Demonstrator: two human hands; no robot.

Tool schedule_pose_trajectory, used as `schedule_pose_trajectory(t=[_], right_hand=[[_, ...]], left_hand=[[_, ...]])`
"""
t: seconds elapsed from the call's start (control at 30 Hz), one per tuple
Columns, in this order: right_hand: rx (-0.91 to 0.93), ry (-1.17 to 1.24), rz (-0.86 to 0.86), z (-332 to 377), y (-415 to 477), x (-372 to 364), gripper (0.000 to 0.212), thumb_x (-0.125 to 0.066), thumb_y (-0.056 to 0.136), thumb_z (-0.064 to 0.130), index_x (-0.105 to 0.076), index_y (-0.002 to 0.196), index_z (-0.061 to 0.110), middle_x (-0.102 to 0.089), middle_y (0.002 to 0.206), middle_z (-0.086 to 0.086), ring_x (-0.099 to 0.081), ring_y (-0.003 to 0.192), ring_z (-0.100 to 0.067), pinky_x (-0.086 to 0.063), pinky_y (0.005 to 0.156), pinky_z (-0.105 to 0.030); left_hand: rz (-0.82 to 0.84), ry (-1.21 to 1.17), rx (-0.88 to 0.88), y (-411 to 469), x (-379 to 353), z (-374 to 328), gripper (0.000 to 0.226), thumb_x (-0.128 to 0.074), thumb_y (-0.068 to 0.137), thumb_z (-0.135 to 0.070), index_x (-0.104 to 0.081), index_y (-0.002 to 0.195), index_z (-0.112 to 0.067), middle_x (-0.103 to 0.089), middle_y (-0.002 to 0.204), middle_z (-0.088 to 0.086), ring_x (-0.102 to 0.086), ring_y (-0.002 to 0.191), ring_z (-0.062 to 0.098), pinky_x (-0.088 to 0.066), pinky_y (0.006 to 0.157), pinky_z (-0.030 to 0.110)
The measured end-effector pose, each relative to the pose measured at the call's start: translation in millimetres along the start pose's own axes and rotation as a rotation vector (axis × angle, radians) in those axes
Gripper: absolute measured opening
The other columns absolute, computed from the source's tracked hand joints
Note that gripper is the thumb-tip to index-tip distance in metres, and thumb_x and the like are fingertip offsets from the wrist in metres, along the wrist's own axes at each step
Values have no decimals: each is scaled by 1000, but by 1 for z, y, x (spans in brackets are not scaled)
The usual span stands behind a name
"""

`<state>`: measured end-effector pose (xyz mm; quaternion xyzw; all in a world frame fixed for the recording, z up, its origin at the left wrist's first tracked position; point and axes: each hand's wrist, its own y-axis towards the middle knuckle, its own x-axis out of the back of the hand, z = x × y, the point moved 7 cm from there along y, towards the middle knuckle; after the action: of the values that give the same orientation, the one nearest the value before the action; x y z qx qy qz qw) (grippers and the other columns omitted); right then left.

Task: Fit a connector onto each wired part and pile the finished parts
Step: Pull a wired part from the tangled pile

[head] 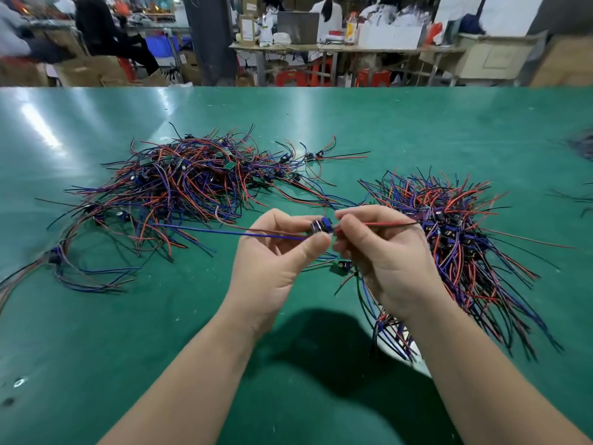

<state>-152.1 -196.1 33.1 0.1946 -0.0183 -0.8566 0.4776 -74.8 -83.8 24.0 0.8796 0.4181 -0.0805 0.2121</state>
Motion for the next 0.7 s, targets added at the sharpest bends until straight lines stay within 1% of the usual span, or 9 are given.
schedule_pose_trajectory(t=[0.07, 0.17, 0.23, 0.27, 0.37, 0.47, 0.53, 0.63, 0.7], right_hand=[[-39, 124, -77, -1, 2, 7, 5, -71, 61, 17, -74, 65, 17, -67, 61, -2, -59, 51, -8, -50, 53, -16], [-77, 187, -151, -1, 4, 14, 9, -69, 60, 11, -74, 65, 16, -65, 60, -2, -56, 46, -6, -47, 50, -14], [-110, 222, -158, 0, 5, 16, 11, -68, 61, 10, -73, 69, 15, -66, 61, -2, -55, 45, -6, -47, 48, -14], [-124, 243, -157, 0, 5, 17, 12, -67, 63, 10, -72, 72, 15, -66, 62, -2, -55, 45, -6, -47, 47, -14], [-161, 274, -158, 2, 5, 18, 16, -66, 64, 8, -68, 80, 11, -65, 62, -4, -55, 45, -6, -46, 45, -12], [-200, 261, -147, -2, 4, 16, 19, -67, 63, 7, -67, 81, 9, -63, 61, -4, -55, 45, -6, -42, 41, -10], [-210, 238, -122, -4, 4, 14, 16, -68, 63, 7, -69, 78, 10, -63, 61, -4, -56, 46, -7, -46, 45, -12], [-202, 174, -96, -7, 5, 13, 13, -70, 61, 8, -74, 72, 14, -64, 61, -3, -57, 48, -7, -47, 49, -13], [-170, 37, -85, -8, 5, 14, 16, -72, 61, 12, -71, 76, 12, -63, 60, -2, -55, 50, -9, -46, 51, -16]], left_hand=[[63, 213, -114, -3, -5, -3, 24, -80, 61, -15, -61, 75, -15, -71, 71, -4, -65, 67, 3, -51, 66, 16], [248, 709, -411, -10, -16, -7, 14, -78, 73, -4, -68, 78, -12, -68, 76, -2, -62, 73, 6, -50, 73, 19], [303, 843, -503, -15, -22, -2, 11, -69, 78, 1, -69, 83, -9, -68, 81, -1, -62, 76, 12, -51, 75, 26], [271, 814, -461, -15, -22, 0, 11, -65, 81, -2, -68, 86, -11, -68, 80, -3, -62, 75, 13, -53, 74, 28], [82, 515, -131, -11, -9, 10, 6, -60, 85, -25, -62, 91, -25, -70, 79, 1, -68, 71, 20, -56, 65, 38], [-32, 270, 93, -8, 0, 19, 36, -68, 70, -48, -55, 94, -25, -73, 79, 2, -71, 73, 21, -56, 60, 33], [-20, 283, 101, -6, 0, 19, 45, -76, 63, -47, -57, 98, -26, -74, 80, -3, -71, 75, 16, -58, 66, 32], [3, 272, 72, -8, -5, 17, 28, -84, 66, -31, -68, 87, -22, -74, 78, -2, -69, 71, 12, -55, 64, 25], [11, 210, 61, -8, -7, 15, 22, -81, 65, -26, -71, 82, -17, -73, 73, -1, -66, 63, 8, -52, 60, 19]])
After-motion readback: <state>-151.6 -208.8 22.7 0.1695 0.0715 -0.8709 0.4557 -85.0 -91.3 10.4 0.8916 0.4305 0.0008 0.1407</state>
